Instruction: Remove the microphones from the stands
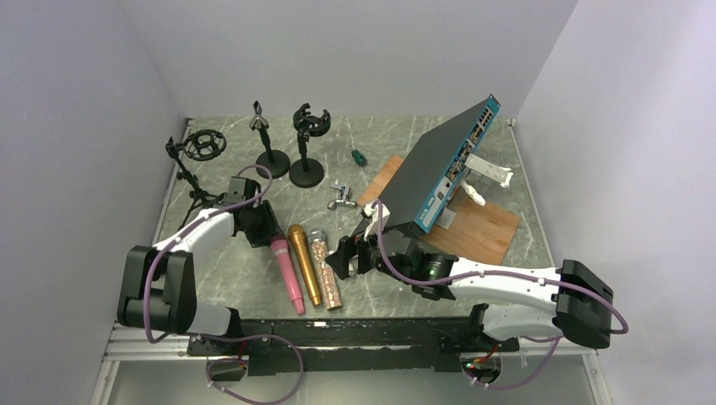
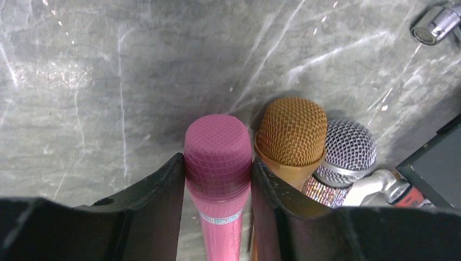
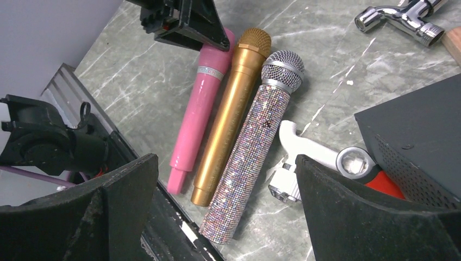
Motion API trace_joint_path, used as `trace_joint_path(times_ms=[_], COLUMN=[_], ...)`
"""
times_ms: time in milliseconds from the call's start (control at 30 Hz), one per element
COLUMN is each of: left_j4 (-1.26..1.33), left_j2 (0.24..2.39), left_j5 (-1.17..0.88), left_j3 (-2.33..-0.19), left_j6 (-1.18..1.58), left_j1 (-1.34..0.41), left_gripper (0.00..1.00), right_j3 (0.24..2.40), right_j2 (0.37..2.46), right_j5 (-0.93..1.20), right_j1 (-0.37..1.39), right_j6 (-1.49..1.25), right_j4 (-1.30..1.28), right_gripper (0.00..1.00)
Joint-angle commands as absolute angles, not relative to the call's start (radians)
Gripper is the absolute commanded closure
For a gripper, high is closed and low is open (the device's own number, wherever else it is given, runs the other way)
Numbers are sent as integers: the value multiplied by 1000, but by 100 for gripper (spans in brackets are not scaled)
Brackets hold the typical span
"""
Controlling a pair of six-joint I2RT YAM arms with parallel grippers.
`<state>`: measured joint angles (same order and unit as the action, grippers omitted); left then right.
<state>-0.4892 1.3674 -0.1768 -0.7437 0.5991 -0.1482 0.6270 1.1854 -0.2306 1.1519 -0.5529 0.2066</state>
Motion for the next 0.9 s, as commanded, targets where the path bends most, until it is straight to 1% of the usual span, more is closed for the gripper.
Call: trace_joint_path(times_ms=[0,267,333,400,467,533,633,867], left_j4=[-434,-424,-432,-443,-456,-470,-499,-561], left_j2=[1418,1435,1425,1408,1389,1370,1338,1222], left_j5=[-178,-243,-236,-226,-217,-209,-186,-156], left_j3=[-802,-808,-806,-804,-805,-810,-818,-835], left_j6=[641,654,643,632,622,612,601,559], left_j1=[-153,-158,-162,-163,-163,-164,-164,-164], left_gripper=[73,55,47,37,33,14,11,10], right_j3=[614,592,597,605,609,608,610,604], right_j2=[1120,1082,1090,1100,1105,1109,1113,1113], right_j5=[-269,-290,-287,-280,-278,-274,-273,-268], right_j1=[1150,1150,1150,1150,1150,1149,1150,1149], right_j6=[-540,-529,-526,-527,-529,-530,-531,-537], right_j4=[204,202,203,201,202,207,207,210], right_gripper=[2,1,1,1,1,1,1,1])
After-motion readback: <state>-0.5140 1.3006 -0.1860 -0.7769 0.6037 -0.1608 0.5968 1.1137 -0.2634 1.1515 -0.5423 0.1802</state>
